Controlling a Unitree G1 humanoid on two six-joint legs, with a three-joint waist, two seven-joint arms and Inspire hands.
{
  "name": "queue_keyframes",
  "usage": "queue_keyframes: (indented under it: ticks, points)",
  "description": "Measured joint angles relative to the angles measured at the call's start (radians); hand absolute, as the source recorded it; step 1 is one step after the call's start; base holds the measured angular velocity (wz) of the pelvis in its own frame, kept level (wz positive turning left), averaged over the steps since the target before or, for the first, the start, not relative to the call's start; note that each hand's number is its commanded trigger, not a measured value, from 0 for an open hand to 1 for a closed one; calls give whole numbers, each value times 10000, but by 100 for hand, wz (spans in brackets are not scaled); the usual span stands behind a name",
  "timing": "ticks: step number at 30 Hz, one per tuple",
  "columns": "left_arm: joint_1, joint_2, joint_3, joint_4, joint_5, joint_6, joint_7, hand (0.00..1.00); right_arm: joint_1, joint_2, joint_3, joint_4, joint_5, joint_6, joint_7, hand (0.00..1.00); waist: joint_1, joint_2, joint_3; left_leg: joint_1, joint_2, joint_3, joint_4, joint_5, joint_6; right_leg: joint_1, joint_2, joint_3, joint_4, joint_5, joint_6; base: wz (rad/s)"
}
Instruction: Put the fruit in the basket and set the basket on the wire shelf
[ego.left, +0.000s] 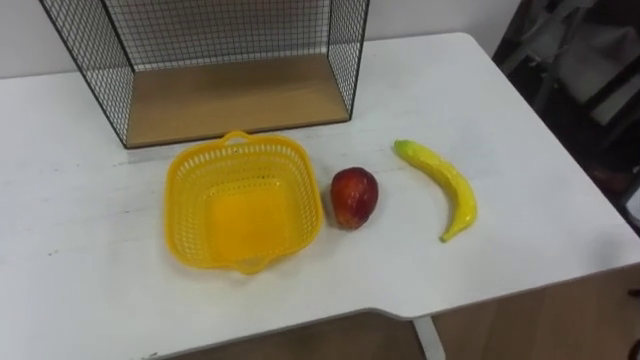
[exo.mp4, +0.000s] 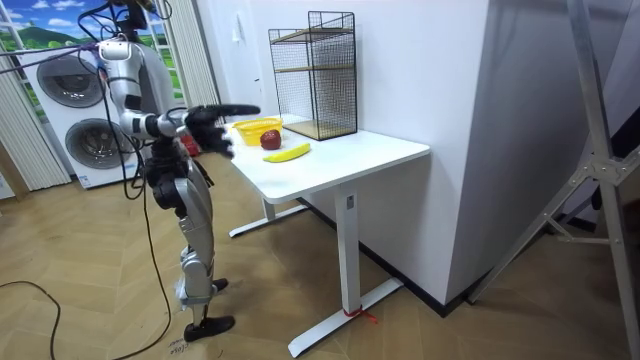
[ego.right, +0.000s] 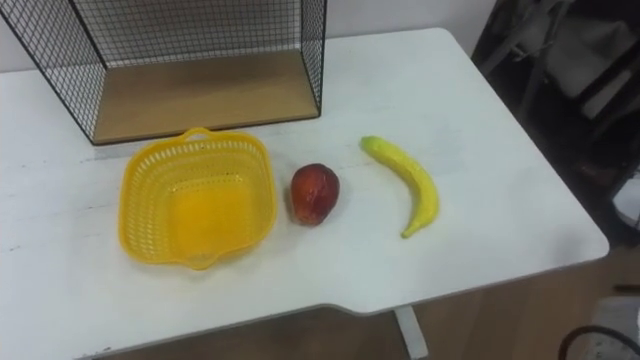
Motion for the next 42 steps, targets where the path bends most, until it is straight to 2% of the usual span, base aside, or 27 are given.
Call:
queue_keyframes:
  ticks: [5,8,12,19,22,25,28,38,42]
  points:
    - [-80,17,-216,-65,-4,-29,-166,0,-11,-145,766,-786,-470,-6,881,0,65,-3,1,-29,0,13,-20,2,-2,-56,-10,-42,14,1,0,-1]
    - [-64,17,-386,-79,-6,-42,-363,0,-10,-195,1339,-1169,-489,7,1734,0,185,-37,10,-68,5,-41,-10,3,-1,-64,0,-45,-8,9,-9,1]
    - [-70,17,-484,-174,7,-42,-450,0,-10,-514,2058,-1207,-1043,131,3218,0,321,-22,4,-51,8,-98,10,3,-1,-1,-3,-96,-29,11,-11,5]
    - [-100,52,-794,-407,4,-47,-503,0,-9,-795,3062,-1188,-1323,152,5267,0,528,-89,39,33,-37,-379,14,41,3,261,-69,-438,-143,20,-18,11]
    - [-122,73,-792,-470,-12,-68,-626,0,-10,-799,3207,-1156,-1820,157,6017,0,613,-129,31,52,-43,-453,11,56,2,337,-77,-536,-204,44,-22,10]
    - [-113,154,-779,-468,13,-66,-733,0,-11,-800,3324,-863,-2425,185,6716,0,628,-208,64,112,-42,-504,10,65,-10,437,-76,-622,-243,49,-31,7]
    - [-115,161,-772,-465,13,-63,-906,0,-11,-799,3325,-563,-2825,525,7262,0,746,-240,65,136,-49,-509,13,64,-10,470,-86,-648,-253,51,-31,0]
    - [-126,158,-693,-373,32,-11,-1347,0,-11,-797,3325,-381,-4095,727,8411,0,834,-260,54,-23,-51,-629,220,63,-9,460,-121,-900,-194,53,-34,4]
    - [-166,166,-665,-373,357,77,-1506,0,-7,-797,3328,-371,-4462,832,8943,0,810,-242,45,-188,-31,-638,359,60,-9,442,-139,-1087,-188,61,-47,12]
